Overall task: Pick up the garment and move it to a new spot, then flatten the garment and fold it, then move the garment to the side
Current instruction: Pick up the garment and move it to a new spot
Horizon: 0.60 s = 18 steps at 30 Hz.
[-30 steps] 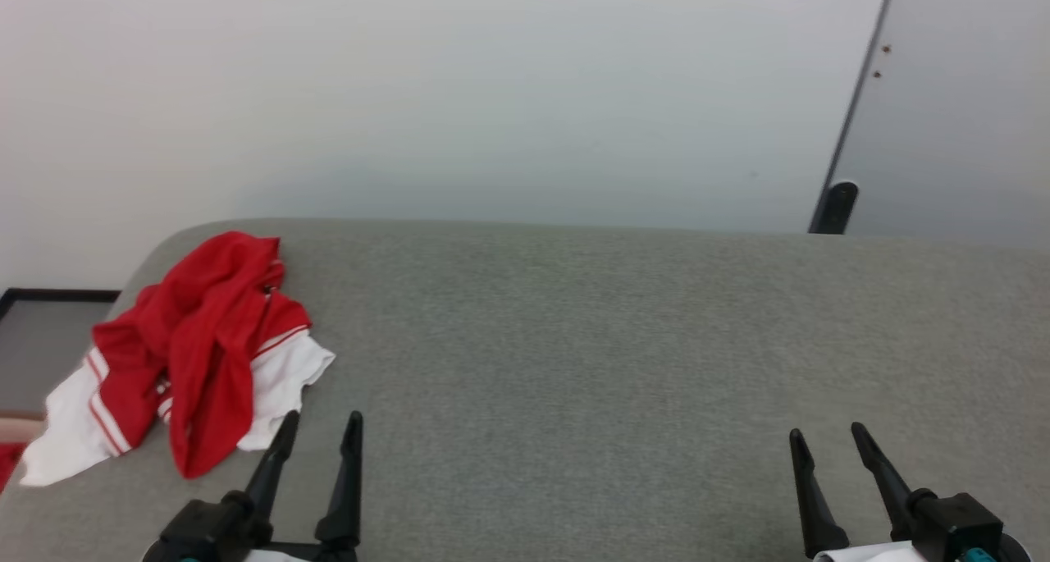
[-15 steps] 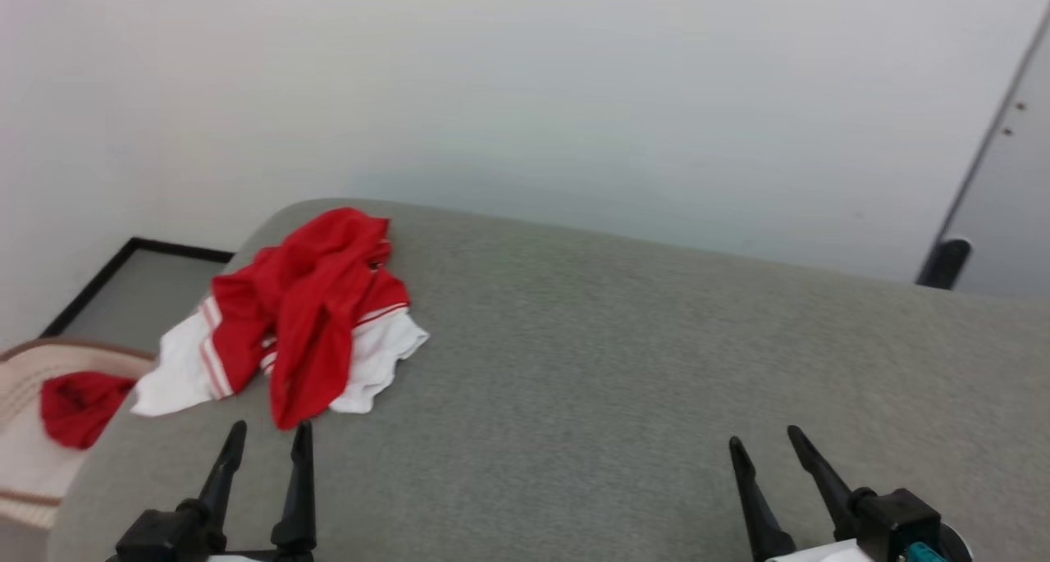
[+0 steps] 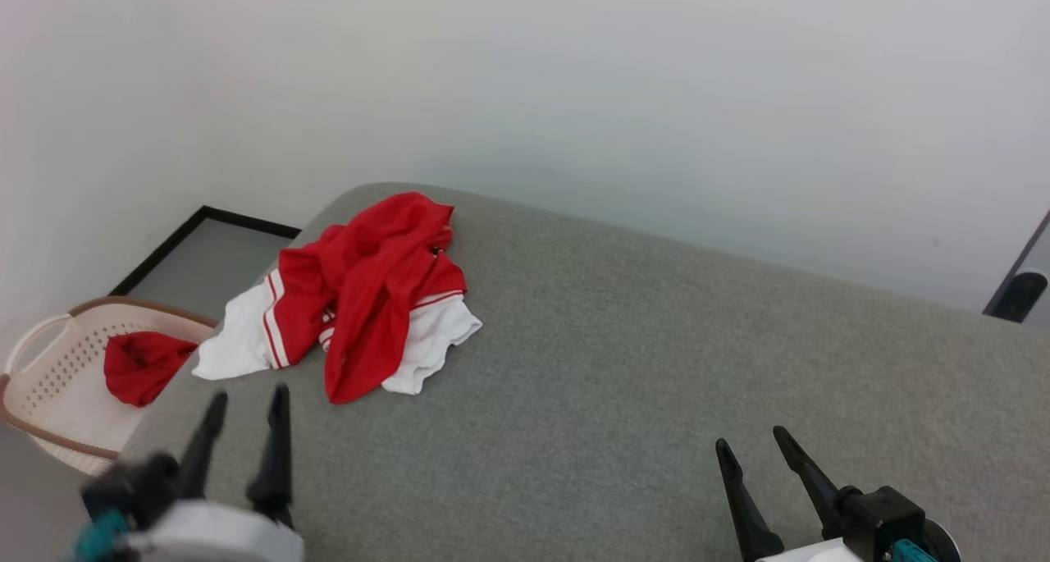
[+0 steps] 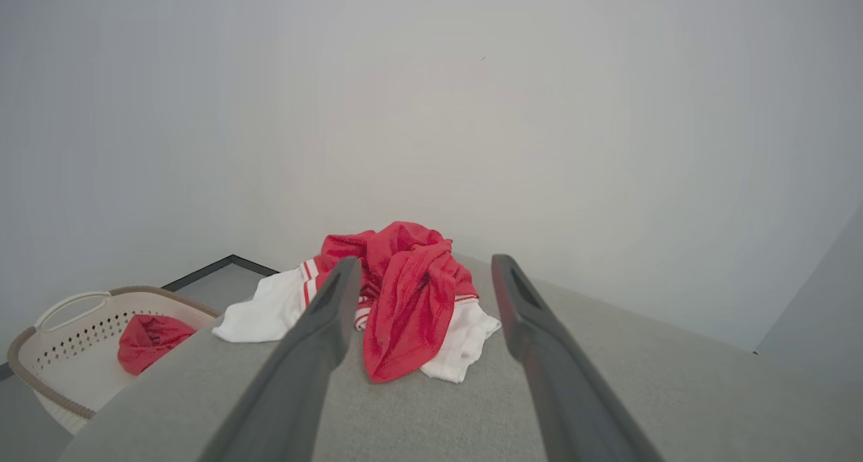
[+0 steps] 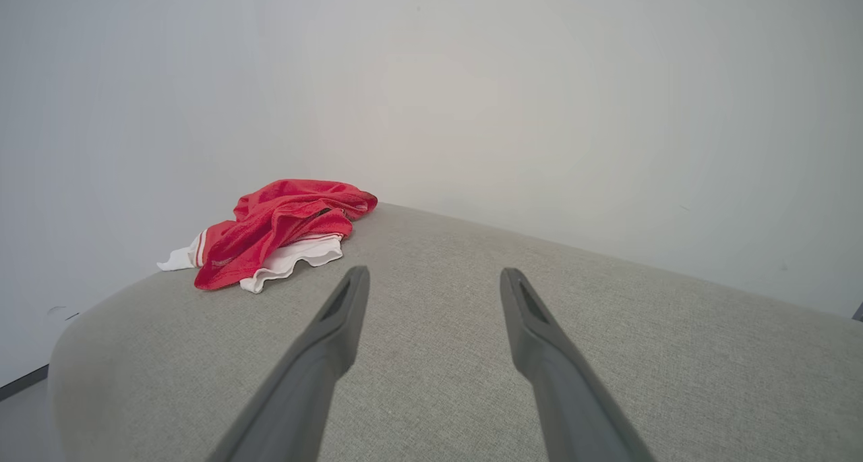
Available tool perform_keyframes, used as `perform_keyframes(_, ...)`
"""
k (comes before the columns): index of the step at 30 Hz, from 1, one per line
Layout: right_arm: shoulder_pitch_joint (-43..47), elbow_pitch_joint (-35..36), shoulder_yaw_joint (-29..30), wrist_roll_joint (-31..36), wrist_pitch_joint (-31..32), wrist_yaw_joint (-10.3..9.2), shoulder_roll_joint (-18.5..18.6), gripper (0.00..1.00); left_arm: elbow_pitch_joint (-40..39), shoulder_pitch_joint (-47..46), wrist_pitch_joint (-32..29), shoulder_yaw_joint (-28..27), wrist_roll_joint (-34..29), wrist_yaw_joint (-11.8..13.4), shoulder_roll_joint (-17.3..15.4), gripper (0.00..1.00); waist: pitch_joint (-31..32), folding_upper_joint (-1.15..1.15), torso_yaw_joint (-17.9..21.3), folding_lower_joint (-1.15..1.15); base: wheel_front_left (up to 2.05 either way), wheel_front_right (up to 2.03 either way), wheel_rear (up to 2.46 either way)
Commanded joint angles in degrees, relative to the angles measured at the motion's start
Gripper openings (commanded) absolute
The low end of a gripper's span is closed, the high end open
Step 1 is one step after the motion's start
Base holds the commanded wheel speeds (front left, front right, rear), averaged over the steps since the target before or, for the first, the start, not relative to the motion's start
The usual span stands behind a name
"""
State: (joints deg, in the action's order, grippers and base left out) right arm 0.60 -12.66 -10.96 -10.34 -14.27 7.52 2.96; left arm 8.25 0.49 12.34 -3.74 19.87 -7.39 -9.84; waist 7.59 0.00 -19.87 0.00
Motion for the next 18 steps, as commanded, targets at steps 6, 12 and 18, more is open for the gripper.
perform_keyframes(6, -1.05, 1.5, 0.24, 1.87, 1.81, -0.06, 0.43, 1.0, 2.92, -11.26, -12.59, 0.14, 9.72, -0.18, -7.9, 1.0, -4.74, 0.0, 3.69, 0.0, 0.0, 0.0, 0.0)
perform_keyframes(12, -2.87, 5.67, 0.58, 3.06, 4.36, -0.06, 2.42, 1.0, 6.38, -22.86, -24.56, 1.11, 17.75, -0.18, -16.18, 1.0, -12.28, 0.0, 7.26, 0.0, 0.0, 0.0, 0.0)
perform_keyframes(18, -5.16, 9.67, 0.4, 3.35, 6.22, -0.06, 3.95, 1.0, 14.14, -33.08, -33.97, 1.05, 22.21, -0.18, -22.26, 1.0, -18.93, 0.0, 11.13, 0.0, 0.0, 0.0, 0.0)
